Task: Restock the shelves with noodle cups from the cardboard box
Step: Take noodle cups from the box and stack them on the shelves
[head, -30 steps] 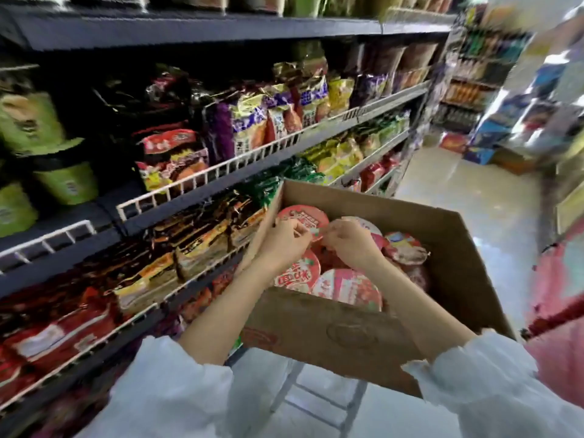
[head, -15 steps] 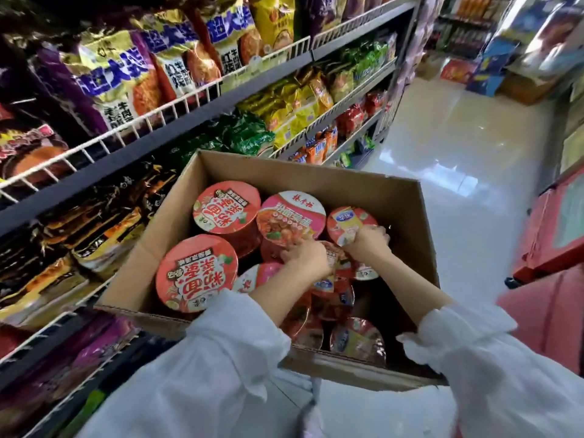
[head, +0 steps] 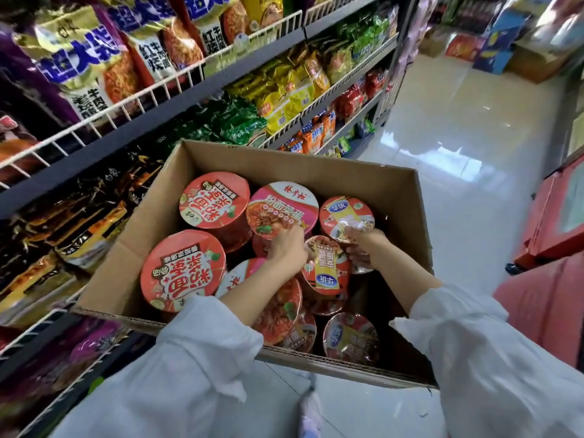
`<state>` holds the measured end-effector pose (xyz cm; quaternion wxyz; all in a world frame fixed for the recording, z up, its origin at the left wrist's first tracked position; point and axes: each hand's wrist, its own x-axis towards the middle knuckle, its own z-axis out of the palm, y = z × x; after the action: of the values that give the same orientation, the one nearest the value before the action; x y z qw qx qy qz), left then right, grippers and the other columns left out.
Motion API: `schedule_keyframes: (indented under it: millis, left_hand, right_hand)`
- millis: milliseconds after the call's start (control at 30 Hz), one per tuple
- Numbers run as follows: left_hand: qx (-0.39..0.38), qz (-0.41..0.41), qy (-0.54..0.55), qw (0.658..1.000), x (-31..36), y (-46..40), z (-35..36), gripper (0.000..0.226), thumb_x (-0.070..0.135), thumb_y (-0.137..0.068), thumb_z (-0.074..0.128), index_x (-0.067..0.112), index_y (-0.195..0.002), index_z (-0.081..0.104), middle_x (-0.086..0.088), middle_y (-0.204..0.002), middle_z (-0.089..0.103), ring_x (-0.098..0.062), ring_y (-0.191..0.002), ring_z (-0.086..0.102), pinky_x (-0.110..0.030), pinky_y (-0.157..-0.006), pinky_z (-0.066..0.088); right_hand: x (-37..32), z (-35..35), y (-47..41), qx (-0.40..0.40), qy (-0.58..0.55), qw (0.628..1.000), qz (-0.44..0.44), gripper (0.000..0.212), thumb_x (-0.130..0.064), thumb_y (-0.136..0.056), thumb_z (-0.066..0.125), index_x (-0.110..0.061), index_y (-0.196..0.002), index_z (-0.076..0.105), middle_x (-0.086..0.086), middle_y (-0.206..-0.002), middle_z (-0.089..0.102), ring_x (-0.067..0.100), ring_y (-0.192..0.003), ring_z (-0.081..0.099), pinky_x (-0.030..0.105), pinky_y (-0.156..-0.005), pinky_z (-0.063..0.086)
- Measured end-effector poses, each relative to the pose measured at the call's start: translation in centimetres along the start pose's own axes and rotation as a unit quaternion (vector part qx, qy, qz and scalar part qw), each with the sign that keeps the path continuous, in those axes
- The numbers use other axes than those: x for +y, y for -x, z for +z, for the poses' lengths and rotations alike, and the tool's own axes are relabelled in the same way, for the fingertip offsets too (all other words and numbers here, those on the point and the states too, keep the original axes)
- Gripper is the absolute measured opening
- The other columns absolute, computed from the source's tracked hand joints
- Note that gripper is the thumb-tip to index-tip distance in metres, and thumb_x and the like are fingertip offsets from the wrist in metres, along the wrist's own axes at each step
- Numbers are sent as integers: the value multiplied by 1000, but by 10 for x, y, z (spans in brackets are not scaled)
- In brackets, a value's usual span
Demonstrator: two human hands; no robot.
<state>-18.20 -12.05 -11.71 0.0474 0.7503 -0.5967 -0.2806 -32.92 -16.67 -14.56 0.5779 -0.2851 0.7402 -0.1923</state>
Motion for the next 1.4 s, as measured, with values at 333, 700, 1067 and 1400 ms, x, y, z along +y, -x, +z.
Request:
schedule_keyframes:
  millis: [333, 700, 1067, 1400]
  left_hand:
    - [24, 30, 140, 989, -2, -3, -13, 21, 23, -88, 63, 7, -100, 69, -11, -105, 68, -26, -101, 60, -33, -82, 47]
    - [22, -6, 511, 859, -10, 14, -85, 14, 12, -95, 52, 12, -84, 61, -8, -75, 66, -15, -58, 64, -25, -58, 51]
    - [163, 17, 635, 755, -55, 92, -150, 21, 8, -96, 46, 14, -79, 55, -1, -76, 63, -9, -62, 55, -18, -54, 40]
    - [351, -26, 656, 668, -214, 240, -206, 22, 8, -95, 50, 14, -74, 53, 1, -80, 63, -7, -68, 55, -19, -57, 43]
  right_hand:
    - [-9, -4, 4, 36, -106, 993, -42, 18, -22, -95, 52, -5, -91, 53, 8, -67, 59, 14, -48, 42, 24, -47, 36]
    - [-23, -28, 40, 40, -97, 976, -191, 12, -21, -97, 48, -12, -97, 55, 2, -59, 58, 6, -37, 46, 19, -42, 34]
    - [-47, 28, 126, -108, -30, 946, -303, 8, -14, -96, 51, -11, -91, 56, 4, -43, 59, 7, -28, 47, 13, -30, 32]
    - [-26, 201, 265, -227, 58, 877, -419, 7, -14, -94, 56, -11, -93, 62, 7, -54, 61, 10, -35, 49, 19, -38, 36]
